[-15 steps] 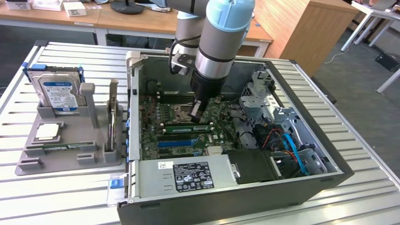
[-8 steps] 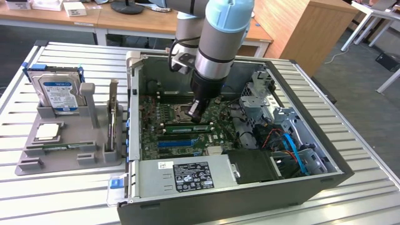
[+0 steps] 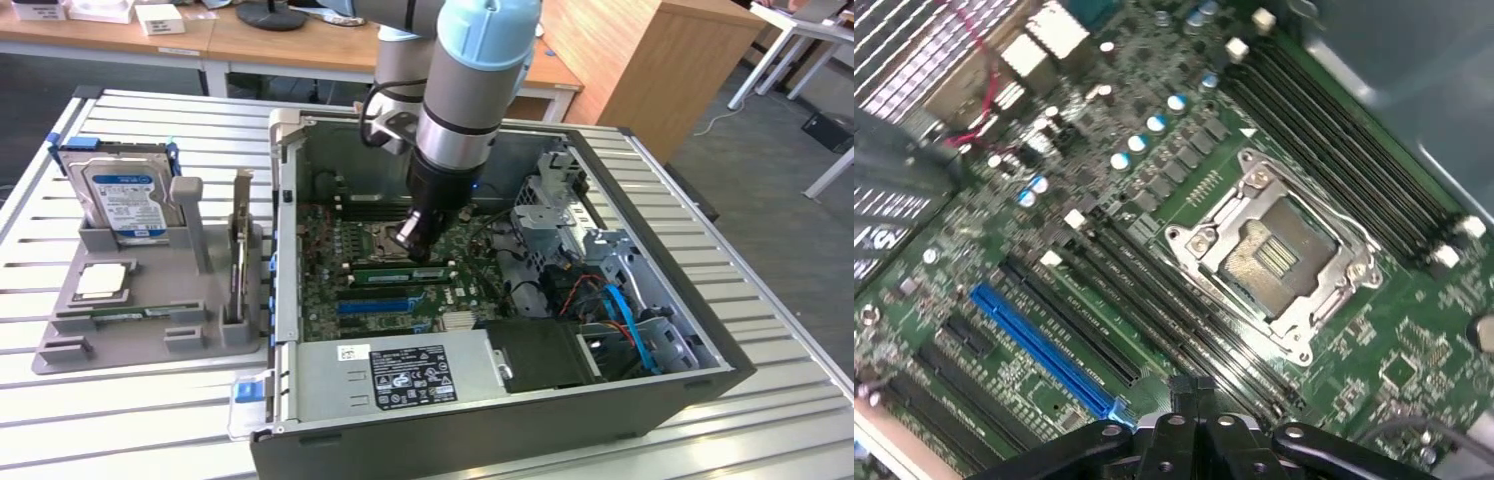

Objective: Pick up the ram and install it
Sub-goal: 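Press down the ram until it locks into place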

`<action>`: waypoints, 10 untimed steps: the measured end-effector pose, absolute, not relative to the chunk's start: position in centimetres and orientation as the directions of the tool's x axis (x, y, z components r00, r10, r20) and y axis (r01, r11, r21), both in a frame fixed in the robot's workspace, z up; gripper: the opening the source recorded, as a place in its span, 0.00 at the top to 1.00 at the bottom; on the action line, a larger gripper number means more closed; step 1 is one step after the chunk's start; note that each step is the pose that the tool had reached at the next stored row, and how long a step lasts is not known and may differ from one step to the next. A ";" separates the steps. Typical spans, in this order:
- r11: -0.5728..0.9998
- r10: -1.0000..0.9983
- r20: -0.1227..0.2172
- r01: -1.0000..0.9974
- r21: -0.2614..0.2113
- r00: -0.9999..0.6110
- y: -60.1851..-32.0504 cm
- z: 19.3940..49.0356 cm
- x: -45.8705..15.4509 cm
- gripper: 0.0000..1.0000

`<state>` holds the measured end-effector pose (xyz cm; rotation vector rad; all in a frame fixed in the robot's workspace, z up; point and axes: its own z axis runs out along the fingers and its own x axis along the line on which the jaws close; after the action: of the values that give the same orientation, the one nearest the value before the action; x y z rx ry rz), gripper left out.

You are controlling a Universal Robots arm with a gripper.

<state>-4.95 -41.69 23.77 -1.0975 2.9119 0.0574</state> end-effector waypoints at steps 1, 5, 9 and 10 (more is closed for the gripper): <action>0.762 -0.646 -0.040 -0.647 0.024 -0.762 -41.7 23.8 -4.9 0.89; 0.806 -0.590 -0.040 -0.591 0.024 -0.806 -41.7 23.8 -4.9 0.89; 0.844 -0.535 -0.040 -0.536 0.024 -0.844 -41.7 23.8 -4.9 0.89; 0.853 -0.521 -0.040 -0.522 0.024 -0.853 -41.7 23.8 -4.9 0.89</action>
<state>-4.95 -41.69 23.76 -0.8425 2.9924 0.0534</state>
